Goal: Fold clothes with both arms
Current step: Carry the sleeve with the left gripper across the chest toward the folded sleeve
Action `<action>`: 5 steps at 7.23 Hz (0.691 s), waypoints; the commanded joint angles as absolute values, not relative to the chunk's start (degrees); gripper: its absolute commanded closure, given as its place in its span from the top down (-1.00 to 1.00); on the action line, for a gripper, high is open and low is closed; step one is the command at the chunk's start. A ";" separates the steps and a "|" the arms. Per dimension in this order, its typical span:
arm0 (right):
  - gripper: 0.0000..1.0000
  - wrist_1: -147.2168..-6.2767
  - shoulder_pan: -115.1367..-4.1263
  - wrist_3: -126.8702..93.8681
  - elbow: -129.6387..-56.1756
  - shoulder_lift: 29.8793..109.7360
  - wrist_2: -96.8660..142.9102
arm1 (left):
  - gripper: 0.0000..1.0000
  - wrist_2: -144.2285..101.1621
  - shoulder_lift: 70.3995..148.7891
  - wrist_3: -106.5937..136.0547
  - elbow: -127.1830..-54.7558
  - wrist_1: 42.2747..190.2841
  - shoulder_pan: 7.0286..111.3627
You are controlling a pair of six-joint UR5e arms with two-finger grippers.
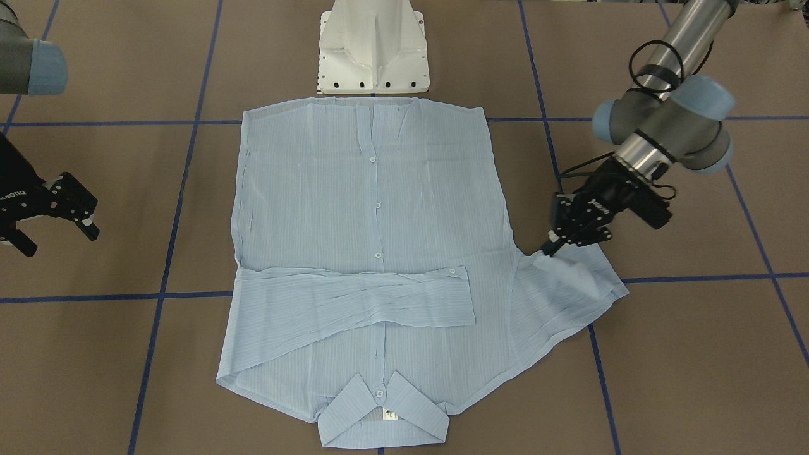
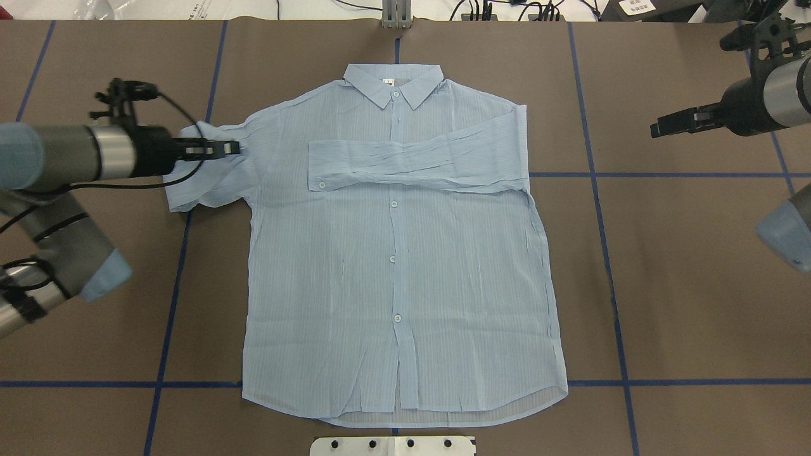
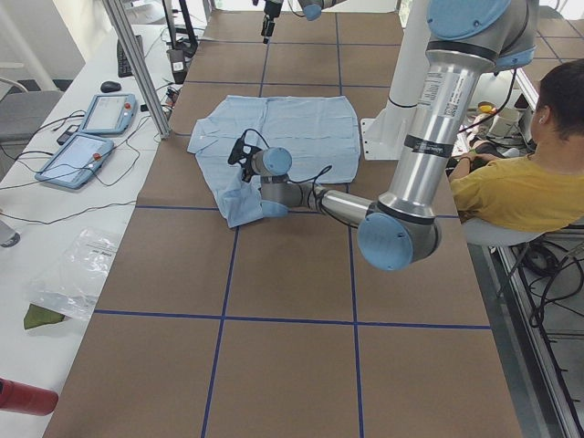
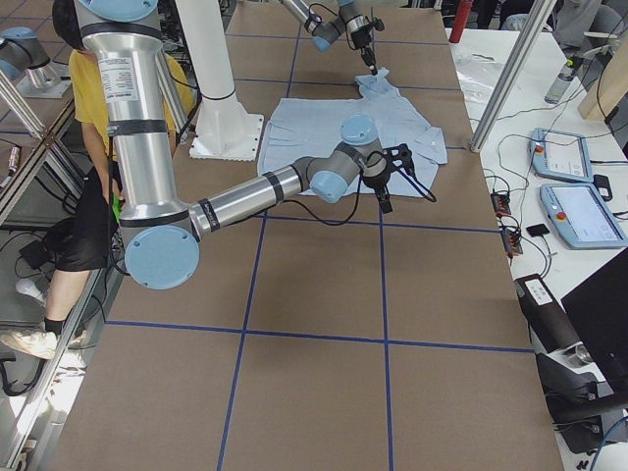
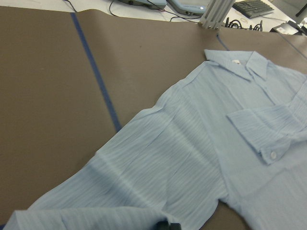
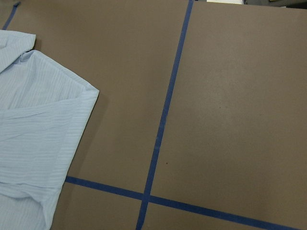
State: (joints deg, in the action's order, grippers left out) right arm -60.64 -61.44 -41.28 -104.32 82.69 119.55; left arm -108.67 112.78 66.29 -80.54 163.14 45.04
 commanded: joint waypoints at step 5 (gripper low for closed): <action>1.00 -60.64 -61.44 -41.31 -104.24 82.35 119.44 | -1.00 -102.78 136.21 71.89 -76.31 139.75 36.67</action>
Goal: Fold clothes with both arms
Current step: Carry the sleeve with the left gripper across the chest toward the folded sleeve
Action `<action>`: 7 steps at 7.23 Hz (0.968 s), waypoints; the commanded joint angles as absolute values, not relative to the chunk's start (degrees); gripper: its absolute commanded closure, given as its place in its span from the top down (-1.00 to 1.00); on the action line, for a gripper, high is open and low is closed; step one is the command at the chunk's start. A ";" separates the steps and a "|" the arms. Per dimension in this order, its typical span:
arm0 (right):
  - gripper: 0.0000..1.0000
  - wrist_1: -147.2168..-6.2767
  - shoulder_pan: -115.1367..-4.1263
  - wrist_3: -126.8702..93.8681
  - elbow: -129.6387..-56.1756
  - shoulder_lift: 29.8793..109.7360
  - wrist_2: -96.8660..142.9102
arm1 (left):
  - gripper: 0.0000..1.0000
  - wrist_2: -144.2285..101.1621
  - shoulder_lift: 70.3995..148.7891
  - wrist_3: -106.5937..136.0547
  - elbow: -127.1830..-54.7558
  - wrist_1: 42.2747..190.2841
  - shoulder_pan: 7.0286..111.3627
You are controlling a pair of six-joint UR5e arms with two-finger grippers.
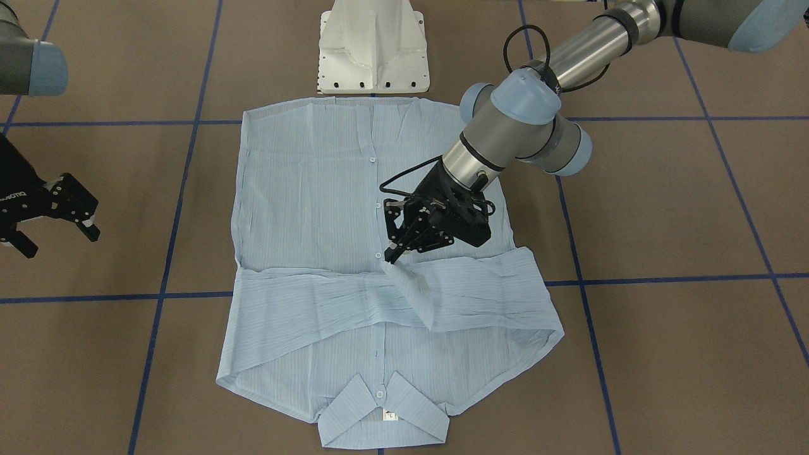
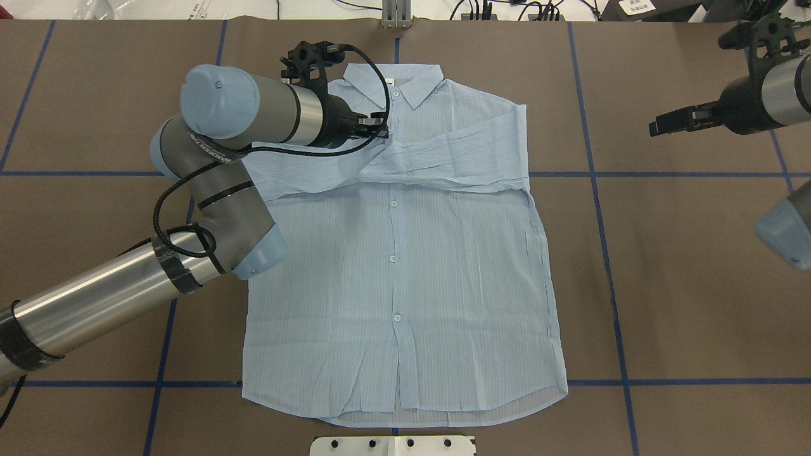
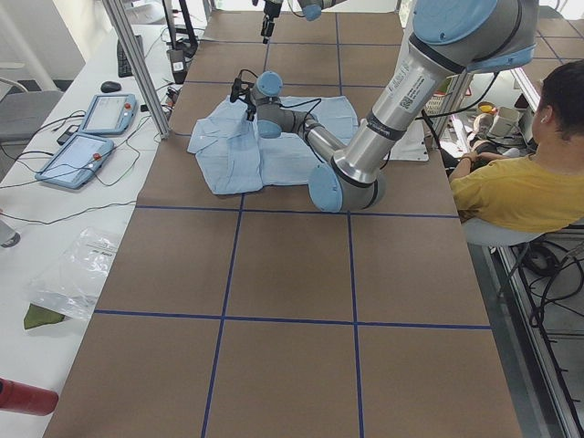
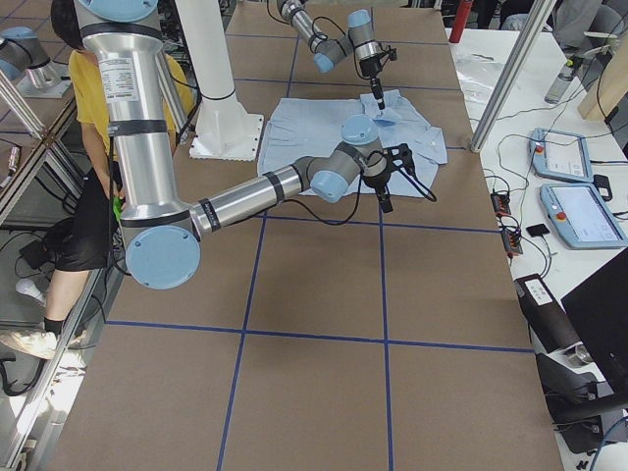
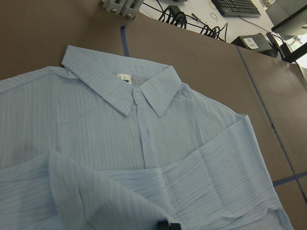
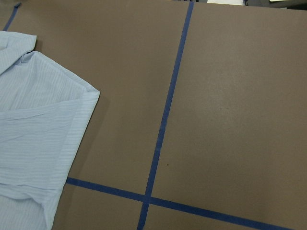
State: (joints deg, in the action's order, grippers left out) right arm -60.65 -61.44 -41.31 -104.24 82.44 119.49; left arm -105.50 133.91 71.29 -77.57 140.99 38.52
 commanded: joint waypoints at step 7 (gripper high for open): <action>1.00 -60.64 -61.35 -41.40 -104.15 82.27 119.36 | 1.00 -91.75 145.90 74.36 -65.65 138.96 27.69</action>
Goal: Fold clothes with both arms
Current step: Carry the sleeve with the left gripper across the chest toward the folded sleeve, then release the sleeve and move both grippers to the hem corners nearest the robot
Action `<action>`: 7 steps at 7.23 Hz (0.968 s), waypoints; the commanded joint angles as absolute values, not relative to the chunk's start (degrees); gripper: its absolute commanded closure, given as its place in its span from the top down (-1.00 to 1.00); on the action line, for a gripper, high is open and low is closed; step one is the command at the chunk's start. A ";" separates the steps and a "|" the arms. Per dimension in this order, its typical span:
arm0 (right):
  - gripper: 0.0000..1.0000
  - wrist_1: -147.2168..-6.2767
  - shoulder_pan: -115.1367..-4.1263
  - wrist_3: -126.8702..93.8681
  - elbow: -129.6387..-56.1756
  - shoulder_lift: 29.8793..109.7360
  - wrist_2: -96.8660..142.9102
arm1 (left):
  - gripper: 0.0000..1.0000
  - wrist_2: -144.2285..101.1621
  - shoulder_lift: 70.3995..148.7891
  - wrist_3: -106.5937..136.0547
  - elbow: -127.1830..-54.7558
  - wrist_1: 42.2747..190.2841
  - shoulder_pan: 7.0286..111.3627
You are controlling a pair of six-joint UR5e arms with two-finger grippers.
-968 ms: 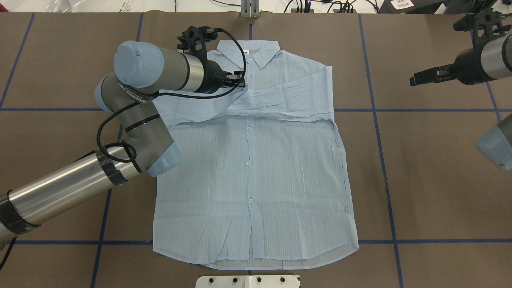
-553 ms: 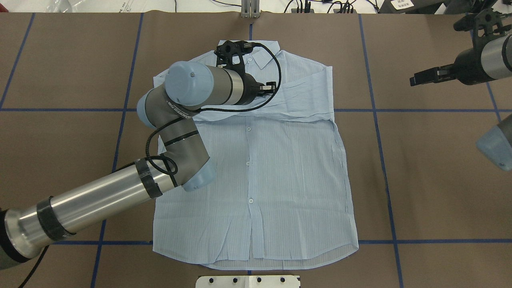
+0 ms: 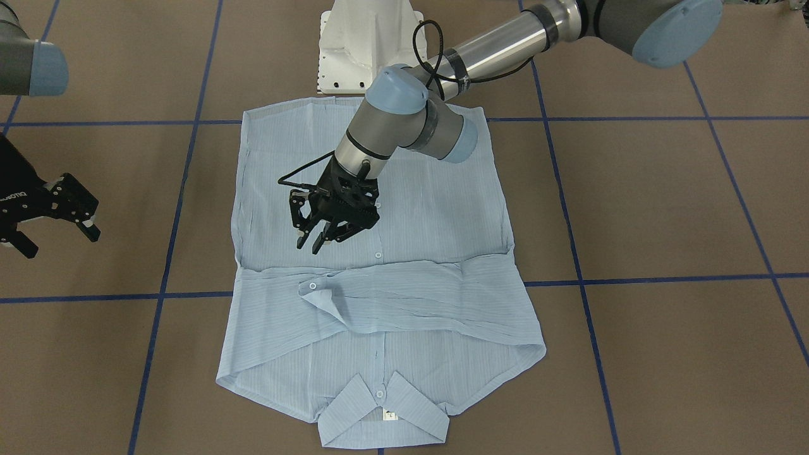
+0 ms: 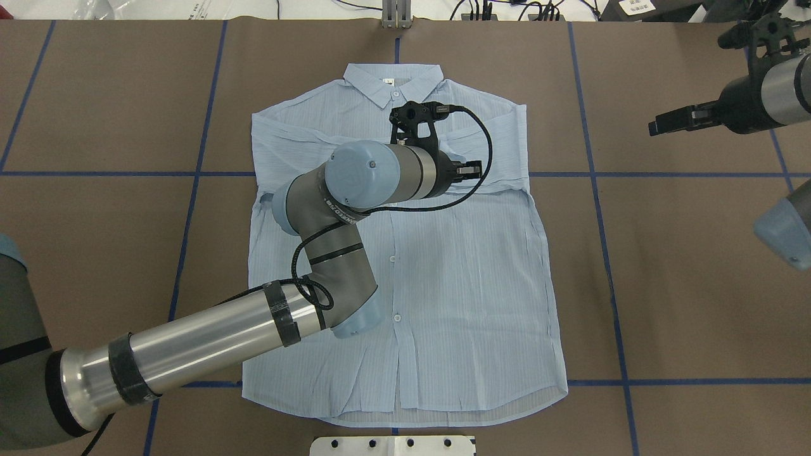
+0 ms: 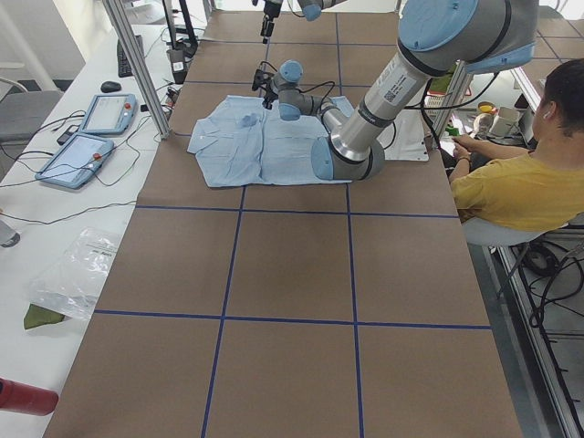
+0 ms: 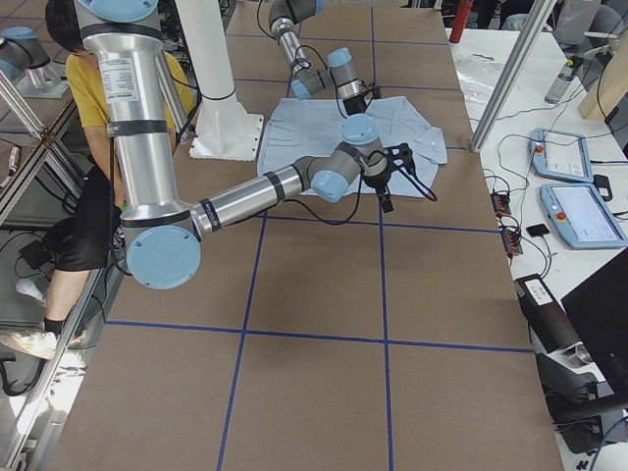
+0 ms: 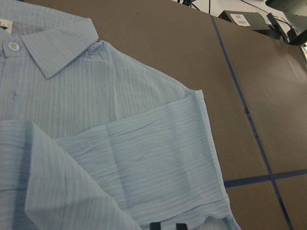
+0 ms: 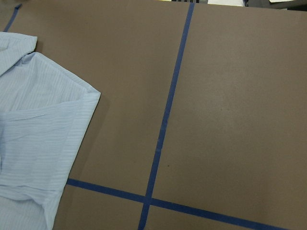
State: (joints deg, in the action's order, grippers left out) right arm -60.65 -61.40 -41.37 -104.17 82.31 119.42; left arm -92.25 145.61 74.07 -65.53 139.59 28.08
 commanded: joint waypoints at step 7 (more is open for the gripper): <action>1.00 -61.17 -35.67 -74.30 -115.02 84.01 93.84 | 1.00 -95.62 111.59 57.21 -110.77 116.63 30.94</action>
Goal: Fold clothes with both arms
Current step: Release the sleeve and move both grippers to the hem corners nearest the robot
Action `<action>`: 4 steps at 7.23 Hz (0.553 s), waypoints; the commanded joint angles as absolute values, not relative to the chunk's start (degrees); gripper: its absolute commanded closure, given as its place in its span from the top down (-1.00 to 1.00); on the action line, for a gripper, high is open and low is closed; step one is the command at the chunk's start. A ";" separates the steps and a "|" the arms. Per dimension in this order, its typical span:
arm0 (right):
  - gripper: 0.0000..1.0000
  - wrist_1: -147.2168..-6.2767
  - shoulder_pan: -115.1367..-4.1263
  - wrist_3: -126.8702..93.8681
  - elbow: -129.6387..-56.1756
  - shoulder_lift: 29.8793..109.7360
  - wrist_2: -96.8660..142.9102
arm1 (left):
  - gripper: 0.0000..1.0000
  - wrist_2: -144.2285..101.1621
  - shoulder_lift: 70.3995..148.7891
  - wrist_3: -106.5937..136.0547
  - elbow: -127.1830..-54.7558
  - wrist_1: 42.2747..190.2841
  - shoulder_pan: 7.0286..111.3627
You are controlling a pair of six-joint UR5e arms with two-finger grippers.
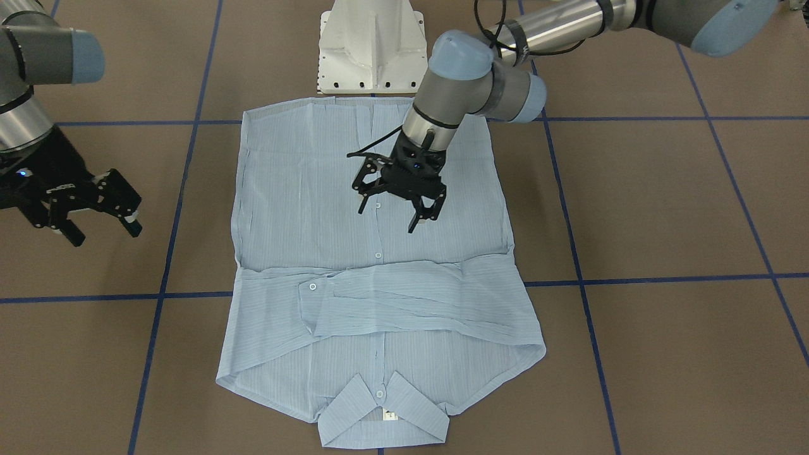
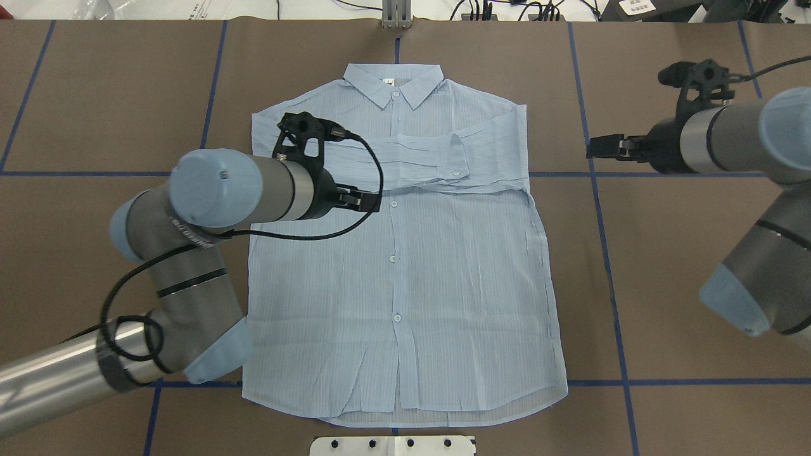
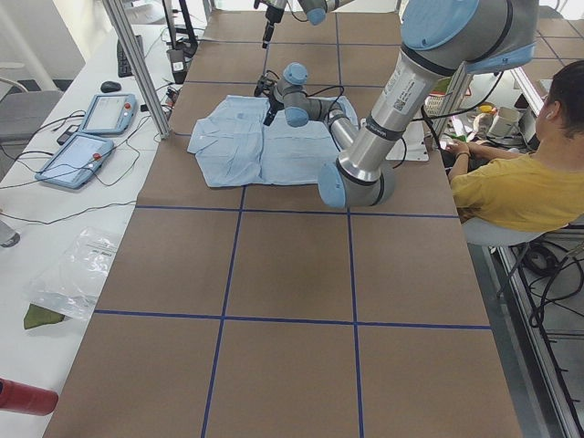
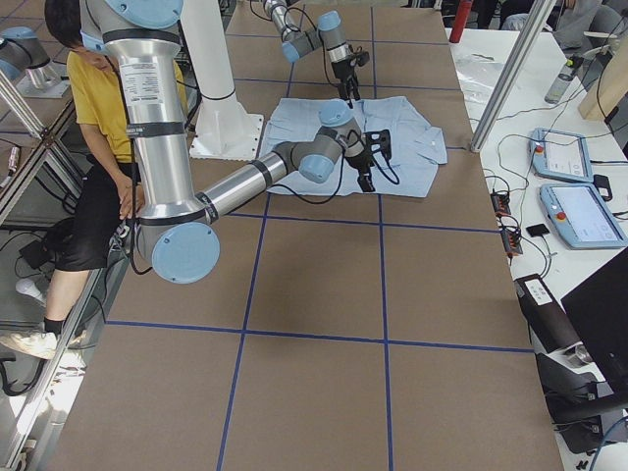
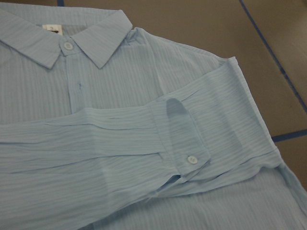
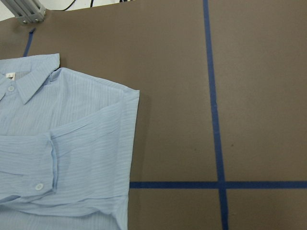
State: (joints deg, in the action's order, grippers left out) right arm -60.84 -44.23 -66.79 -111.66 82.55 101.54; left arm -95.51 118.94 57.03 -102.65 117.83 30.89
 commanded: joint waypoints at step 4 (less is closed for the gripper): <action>1.00 -79.43 -11.75 -90.83 -126.47 87.10 74.15 | 1.00 -92.92 96.10 68.51 -120.65 117.33 23.50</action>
